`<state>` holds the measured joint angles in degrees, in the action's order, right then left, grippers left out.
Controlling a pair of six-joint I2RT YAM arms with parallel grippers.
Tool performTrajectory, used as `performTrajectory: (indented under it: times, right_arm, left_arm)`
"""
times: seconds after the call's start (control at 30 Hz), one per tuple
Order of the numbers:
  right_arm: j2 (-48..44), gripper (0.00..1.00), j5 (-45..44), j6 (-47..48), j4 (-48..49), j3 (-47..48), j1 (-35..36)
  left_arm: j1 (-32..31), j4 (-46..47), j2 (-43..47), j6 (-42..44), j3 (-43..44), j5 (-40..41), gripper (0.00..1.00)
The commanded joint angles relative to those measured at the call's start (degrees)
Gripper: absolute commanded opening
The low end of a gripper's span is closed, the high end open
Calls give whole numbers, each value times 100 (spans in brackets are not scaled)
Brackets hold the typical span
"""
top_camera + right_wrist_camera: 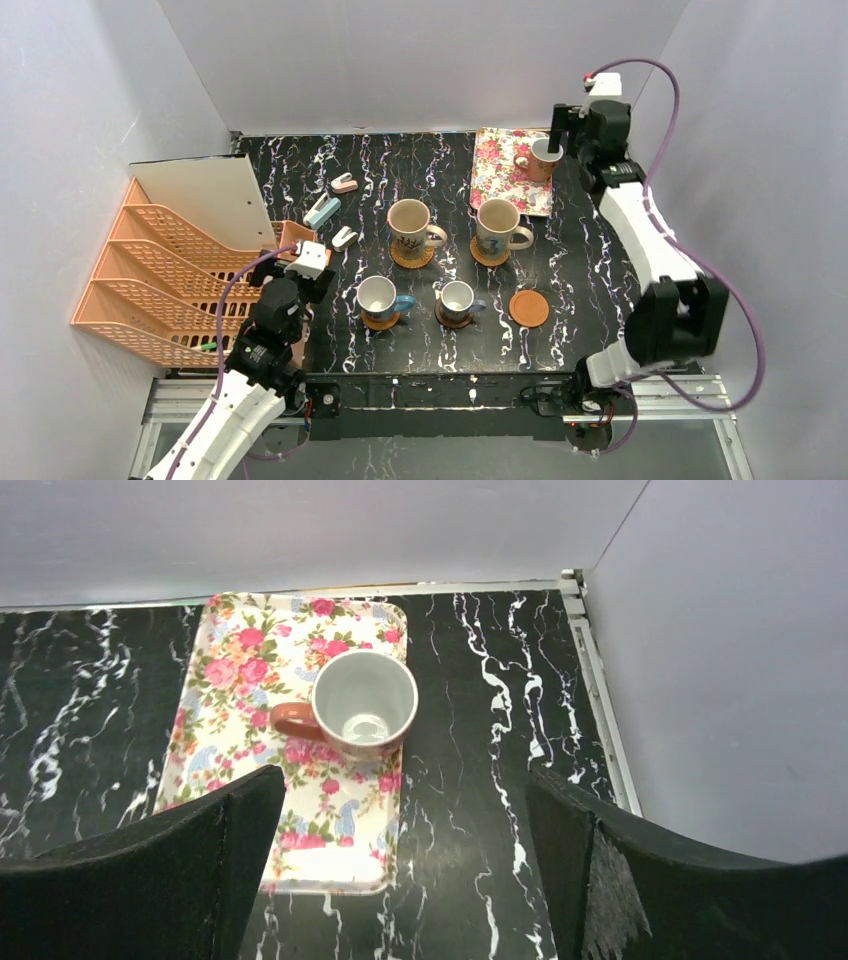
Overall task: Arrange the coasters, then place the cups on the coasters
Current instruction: Pick up the cup from the tray.
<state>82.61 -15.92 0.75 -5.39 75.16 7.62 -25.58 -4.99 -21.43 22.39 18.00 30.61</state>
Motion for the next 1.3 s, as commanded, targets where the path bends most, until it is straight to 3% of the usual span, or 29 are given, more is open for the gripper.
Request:
performTrajectory:
  times: [0.0, 0.3, 0.47, 0.77, 1.27]
  right_arm:
    - [1152, 98, -465, -214, 14, 1129, 33]
    - [3269, 98, -1086, 412, -510, 3816, 478]
    - [4147, 98, -1281, 685, -842, 4716, 624]
    - [5091, 98, -1650, 1246, -878, 5309, 754]
    - [5147, 98, -1364, 1651, -938, 4686, 771]
  left_arm:
    - [27, -185, 190, 43, -32, 41, 98]
    - [25, 66, 356, -192, -333, 252, 98]
    - [27, 69, 476, -209, -345, 375, 98]
    - [27, 95, 547, -231, -376, 386, 98]
    - [27, 95, 656, -227, -394, 456, 98]
